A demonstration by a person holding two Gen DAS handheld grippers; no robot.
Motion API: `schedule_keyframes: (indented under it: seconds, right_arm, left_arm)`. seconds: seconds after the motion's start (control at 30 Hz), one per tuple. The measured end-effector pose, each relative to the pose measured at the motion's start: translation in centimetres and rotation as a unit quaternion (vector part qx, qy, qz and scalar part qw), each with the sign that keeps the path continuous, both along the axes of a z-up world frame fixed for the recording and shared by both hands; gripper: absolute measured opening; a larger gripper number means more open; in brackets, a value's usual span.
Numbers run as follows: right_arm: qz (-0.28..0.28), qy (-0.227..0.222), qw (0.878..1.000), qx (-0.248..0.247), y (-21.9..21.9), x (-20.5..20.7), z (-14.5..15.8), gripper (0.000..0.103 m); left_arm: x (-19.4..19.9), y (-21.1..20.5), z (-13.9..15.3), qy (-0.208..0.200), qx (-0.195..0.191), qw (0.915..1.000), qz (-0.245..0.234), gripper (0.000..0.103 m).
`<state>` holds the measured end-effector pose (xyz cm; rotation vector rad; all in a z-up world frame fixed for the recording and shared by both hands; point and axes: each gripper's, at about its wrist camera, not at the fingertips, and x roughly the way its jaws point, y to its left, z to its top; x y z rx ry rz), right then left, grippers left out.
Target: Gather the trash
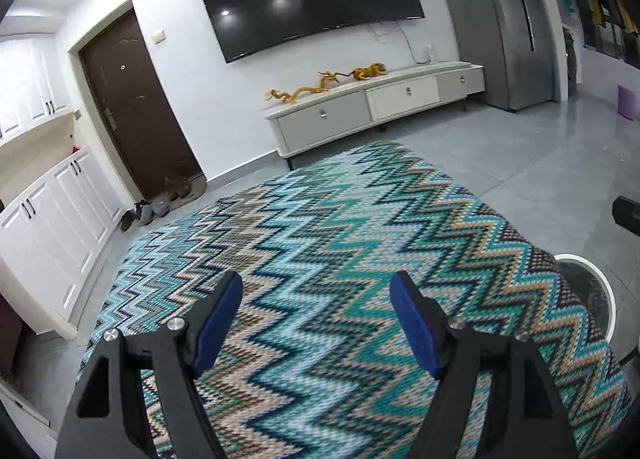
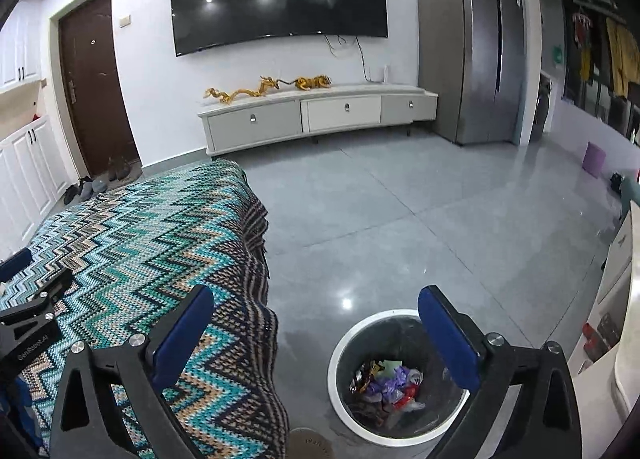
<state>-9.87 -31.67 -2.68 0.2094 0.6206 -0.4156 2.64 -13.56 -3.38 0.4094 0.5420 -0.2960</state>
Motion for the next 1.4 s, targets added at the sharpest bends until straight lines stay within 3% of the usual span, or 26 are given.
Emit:
schedule_keyframes:
  seconds: [0.33,1.17,1.27,1.4]
  right_arm:
    - [-0.001,-0.003,1.000,-0.003,0.6,-1.0,-0.1,0.103]
    - [-0.015,-0.032,0.999,-0.035,1.9,-3.9,0.8,0.103]
    - [-0.017,-0.037,0.998,-0.039,2.0,-4.0,1.2,0.103]
    - [-0.017,-0.044,0.998,-0.045,2.1,-4.3,1.7,0.103]
  left_arm:
    - [-0.4,2.3,0.5,0.007,-0.018,0.9996,0.022,0.077]
    - [-2.5,4.9,2.2,-0.019,-0.085,0.9950,0.049,0.079]
    - [-2.7,5.4,2.4,-0.023,-0.096,0.9938,0.051,0.091]
    - [-3.0,5.9,2.9,-0.041,-0.100,0.9926,0.056,0.093]
